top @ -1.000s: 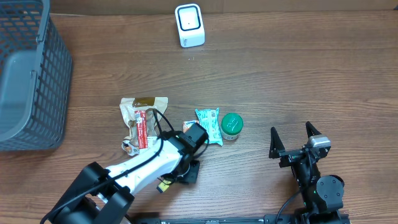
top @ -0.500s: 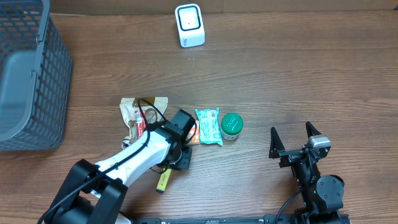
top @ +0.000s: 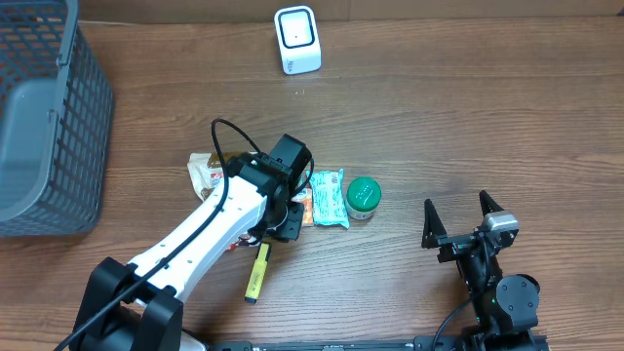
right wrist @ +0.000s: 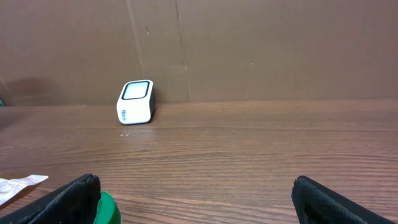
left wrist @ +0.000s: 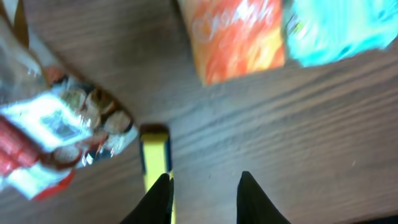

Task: Scan the item barcode
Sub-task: 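Grasp the yellow highlighter with the left gripper and lift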

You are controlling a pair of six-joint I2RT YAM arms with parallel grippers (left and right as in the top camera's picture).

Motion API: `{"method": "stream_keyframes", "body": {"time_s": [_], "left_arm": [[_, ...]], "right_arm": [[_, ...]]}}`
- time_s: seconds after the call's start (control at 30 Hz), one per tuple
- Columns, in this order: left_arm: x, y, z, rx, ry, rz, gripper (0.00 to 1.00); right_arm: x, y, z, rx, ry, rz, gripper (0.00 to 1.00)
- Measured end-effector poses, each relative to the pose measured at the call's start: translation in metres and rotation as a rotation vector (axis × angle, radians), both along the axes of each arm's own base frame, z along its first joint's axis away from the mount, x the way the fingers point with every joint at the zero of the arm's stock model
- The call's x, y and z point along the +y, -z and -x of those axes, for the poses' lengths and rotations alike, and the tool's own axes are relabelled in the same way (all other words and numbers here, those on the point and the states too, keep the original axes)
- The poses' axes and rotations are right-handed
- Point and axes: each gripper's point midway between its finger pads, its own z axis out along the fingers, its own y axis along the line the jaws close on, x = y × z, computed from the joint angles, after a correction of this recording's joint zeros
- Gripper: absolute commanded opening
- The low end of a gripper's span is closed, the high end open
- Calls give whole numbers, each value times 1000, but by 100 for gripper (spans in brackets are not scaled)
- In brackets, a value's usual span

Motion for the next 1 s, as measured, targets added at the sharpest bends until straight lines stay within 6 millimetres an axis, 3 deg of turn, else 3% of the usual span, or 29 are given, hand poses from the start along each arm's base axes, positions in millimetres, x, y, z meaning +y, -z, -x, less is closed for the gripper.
{"method": "stream_keyframes", "body": {"time_s": [0.17,0.37,0.77,1.0], "left_arm": [[14,2,8,24,-3,-70,27],[25,18,15,30,-8,-110,34],[39,51,28,26,-21,-143,34],[40,58,30,24,-54,-145,30]], "right_arm": [[0,0,0,0,0,0,100],[0,0,0,0,0,0,100],[0,0,0,0,0,0,100],[0,0,0,0,0,0,100]]}}
